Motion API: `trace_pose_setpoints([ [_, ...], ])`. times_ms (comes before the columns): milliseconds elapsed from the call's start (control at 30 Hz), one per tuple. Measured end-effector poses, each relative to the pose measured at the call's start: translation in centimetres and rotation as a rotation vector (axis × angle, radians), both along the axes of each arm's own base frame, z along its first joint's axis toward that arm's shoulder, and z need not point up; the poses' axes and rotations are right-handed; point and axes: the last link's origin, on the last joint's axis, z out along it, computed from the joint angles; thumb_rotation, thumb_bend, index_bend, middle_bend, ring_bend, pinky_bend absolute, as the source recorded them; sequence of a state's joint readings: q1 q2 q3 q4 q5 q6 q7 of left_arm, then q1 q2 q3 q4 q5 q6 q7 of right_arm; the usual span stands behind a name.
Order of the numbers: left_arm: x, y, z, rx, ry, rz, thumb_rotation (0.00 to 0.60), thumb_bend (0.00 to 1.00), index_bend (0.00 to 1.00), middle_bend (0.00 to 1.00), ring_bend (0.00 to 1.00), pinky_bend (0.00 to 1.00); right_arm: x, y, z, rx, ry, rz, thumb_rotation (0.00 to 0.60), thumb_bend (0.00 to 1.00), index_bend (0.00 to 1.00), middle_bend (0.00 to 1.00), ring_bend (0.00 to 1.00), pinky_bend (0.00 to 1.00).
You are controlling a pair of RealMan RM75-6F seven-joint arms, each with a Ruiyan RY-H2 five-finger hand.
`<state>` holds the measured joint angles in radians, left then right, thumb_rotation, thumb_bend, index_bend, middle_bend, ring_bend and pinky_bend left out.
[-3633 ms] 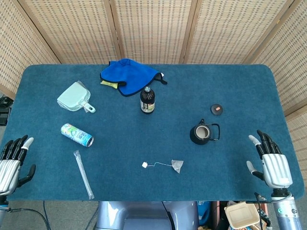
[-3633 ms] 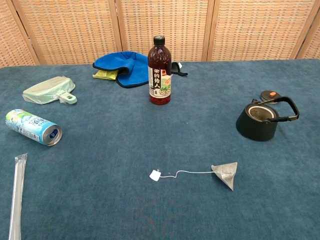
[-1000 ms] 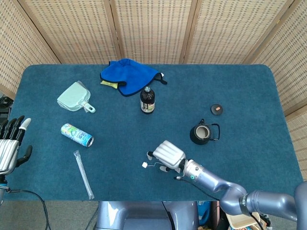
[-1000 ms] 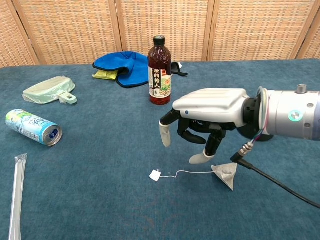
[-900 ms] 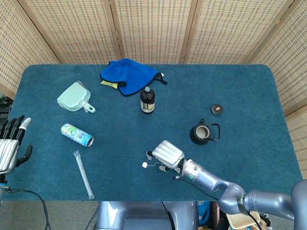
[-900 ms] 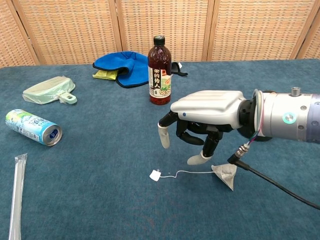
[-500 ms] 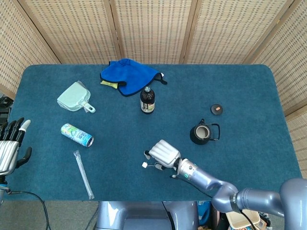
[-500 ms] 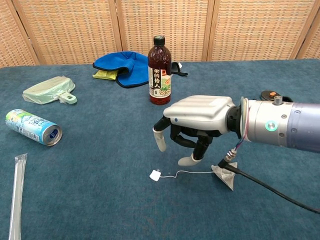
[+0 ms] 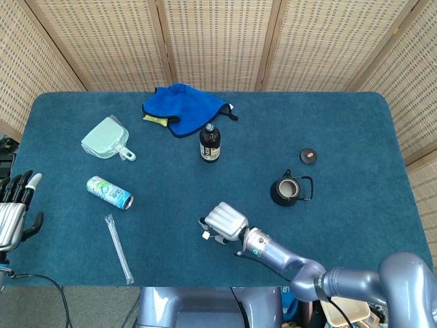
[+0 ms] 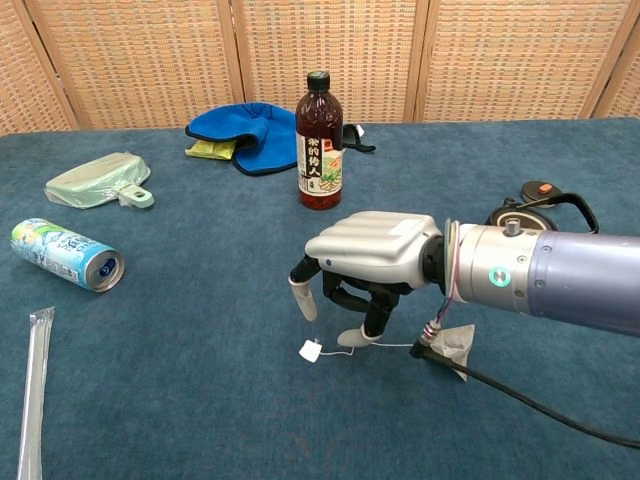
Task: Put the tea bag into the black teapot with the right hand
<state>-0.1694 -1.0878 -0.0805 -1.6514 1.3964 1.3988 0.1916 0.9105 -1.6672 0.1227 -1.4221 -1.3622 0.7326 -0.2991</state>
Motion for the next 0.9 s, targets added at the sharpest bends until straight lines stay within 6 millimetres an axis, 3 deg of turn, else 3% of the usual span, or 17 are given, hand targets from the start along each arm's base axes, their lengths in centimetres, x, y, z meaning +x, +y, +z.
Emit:
trace_pose_setpoints([
  [900, -1.0, -0.4, 0.0, 0.000, -0.009, 0.025, 0.600, 0.48, 0.00, 0.00, 0.00, 0.00, -0.1, 0.3, -2.3, 0.005, 0.053, 0.019, 0.600, 0.44, 0.49, 0.88, 0.87, 0.98],
])
